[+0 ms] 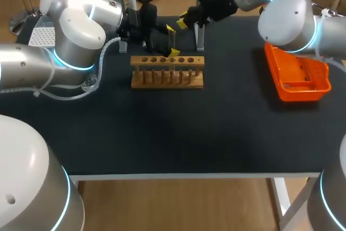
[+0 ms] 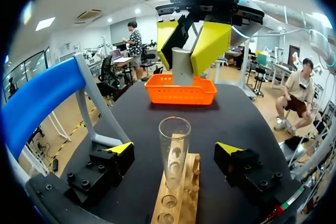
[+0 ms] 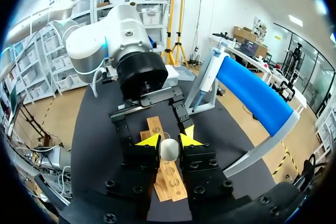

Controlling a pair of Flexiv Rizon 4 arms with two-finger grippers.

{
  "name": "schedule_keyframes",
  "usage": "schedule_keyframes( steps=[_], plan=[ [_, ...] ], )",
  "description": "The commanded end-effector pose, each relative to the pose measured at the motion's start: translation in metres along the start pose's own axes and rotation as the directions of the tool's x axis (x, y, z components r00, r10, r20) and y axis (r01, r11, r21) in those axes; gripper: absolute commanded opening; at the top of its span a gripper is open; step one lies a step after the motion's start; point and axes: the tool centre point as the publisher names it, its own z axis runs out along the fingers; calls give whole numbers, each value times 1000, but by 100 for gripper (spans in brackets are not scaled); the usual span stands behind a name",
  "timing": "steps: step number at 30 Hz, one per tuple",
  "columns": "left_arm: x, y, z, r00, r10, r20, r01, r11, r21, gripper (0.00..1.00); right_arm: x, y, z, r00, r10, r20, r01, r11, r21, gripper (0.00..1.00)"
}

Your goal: Invert the test tube, pick up the pipette, mount the tip to pipette, aspirate from beaker and dispense into the tube, eject the tip, return the pipette, and cap with the stopper.

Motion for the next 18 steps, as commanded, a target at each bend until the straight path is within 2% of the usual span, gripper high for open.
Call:
schedule_keyframes(
  steps=[1, 18],
  plan=[
    [0, 0, 0, 1000, 1, -2, -1, 1000, 0, 100, 2, 2, 0, 1000, -1, -6, 1, 1000, 7, 0],
    [0, 0, 0, 1000, 1, -2, -1, 1000, 0, 100, 10, 10, 18, 1000, -23, -22, 23, 1000, 20, 0]
  ],
)
